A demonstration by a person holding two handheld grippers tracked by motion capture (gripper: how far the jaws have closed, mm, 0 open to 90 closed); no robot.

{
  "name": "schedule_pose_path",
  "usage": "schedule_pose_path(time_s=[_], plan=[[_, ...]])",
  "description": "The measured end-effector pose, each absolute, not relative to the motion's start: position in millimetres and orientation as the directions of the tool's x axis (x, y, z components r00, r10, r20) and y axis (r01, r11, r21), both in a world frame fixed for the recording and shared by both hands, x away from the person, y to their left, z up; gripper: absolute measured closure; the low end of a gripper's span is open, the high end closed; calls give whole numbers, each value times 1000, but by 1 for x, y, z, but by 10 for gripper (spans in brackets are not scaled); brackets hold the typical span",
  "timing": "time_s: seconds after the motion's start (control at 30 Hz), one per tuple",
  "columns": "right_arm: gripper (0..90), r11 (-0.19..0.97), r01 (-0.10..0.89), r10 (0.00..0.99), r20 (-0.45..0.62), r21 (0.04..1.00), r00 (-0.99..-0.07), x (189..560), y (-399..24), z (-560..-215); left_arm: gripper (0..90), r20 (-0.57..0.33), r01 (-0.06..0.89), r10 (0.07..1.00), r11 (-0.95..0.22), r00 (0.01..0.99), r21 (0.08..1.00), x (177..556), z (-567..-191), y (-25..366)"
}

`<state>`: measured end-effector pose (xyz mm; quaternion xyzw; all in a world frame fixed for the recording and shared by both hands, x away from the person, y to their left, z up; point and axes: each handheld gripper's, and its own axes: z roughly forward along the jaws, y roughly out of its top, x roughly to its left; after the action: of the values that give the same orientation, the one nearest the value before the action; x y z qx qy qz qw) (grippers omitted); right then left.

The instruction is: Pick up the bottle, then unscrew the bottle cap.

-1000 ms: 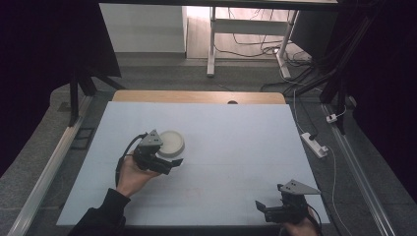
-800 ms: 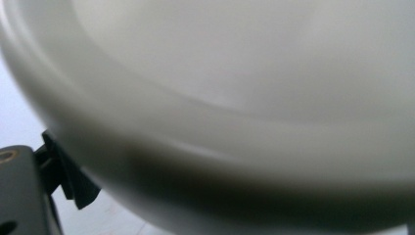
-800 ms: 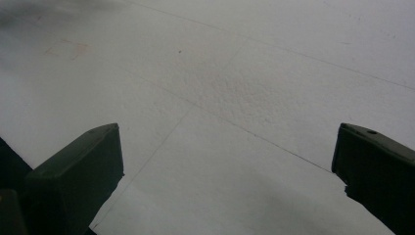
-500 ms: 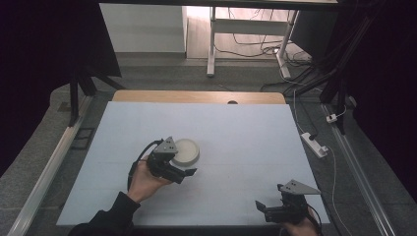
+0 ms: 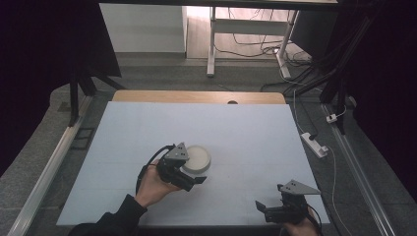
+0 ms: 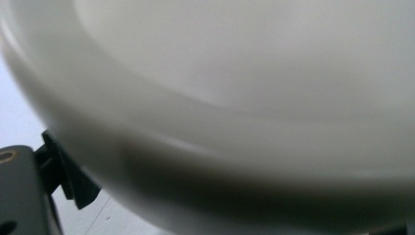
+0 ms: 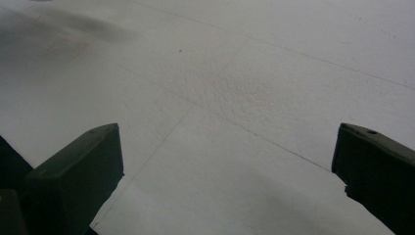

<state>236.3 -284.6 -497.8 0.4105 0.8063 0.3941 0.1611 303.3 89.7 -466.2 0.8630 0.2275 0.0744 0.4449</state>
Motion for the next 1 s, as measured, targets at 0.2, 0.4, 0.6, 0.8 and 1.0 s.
schedule_pose_path(time_s=[0.2, 0.4, 0.6, 0.8, 1.0], plan=[[0, 356, 531, 784, 63, 769, -617, 236, -284, -497, 71, -72, 327, 460, -504, 885, 800, 304, -467, 90], [0, 353, 524, 775, 71, 775, -628, 236, -284, -495, 71, -72, 332, 467, -504, 881, 797, 305, -470, 91], [0, 354, 479, 743, 70, 803, -666, 234, -276, -486, 71, -77, 339, 469, -506, 880, 793, 306, -473, 90], [0, 369, 450, 711, 65, 813, -701, 233, -266, -481, 71, -81, 341, 469, -504, 880, 794, 307, -474, 91], [0, 391, 398, 649, 58, 830, -759, 235, -253, -474, 71, -81, 339, 467, -500, 881, 797, 306, -474, 91]])
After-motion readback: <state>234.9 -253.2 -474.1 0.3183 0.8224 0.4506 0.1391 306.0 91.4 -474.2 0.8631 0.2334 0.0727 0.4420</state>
